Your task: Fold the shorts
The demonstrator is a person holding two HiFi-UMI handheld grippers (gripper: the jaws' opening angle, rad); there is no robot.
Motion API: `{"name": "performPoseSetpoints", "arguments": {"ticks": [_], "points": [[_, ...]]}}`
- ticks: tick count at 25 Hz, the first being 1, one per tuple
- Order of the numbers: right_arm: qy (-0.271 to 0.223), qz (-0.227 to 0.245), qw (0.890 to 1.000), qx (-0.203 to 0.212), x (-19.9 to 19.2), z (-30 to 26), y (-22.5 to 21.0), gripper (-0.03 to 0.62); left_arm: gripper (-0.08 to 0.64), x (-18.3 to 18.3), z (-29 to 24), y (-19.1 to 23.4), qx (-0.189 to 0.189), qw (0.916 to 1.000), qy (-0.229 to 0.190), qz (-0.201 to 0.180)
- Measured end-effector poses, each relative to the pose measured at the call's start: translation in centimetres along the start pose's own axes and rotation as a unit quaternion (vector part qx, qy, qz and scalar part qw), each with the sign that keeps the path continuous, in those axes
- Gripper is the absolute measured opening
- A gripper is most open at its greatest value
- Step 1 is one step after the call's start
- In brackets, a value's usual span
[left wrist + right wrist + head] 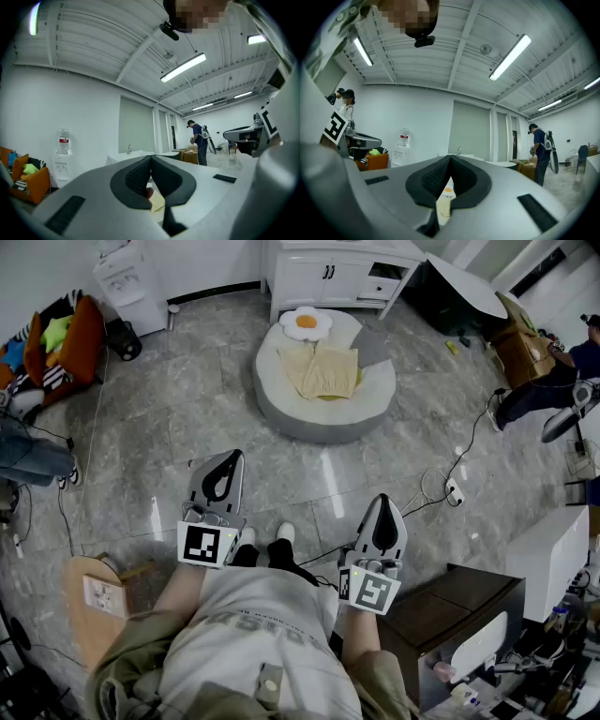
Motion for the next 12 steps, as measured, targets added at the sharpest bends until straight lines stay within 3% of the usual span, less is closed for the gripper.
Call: {"name": "performPoseSetpoints", "arguments": {"ticks": [12], "points": [[0.006, -0.002, 1.000, 0.006, -0.8, -1.0, -1.3, 0.017, 0.015, -0.6, -0.8, -0.4, 0.009, 0.9997, 0.020, -0.007]]}}
Point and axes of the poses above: the fingertips, and each gripper's own axes: z backward along the fingers, y to its left, x out of its top, the point moved 10 cm from there along z, backward along the fingers, and after that the axes turned 9 degrees about y, right-handed, at the moved point
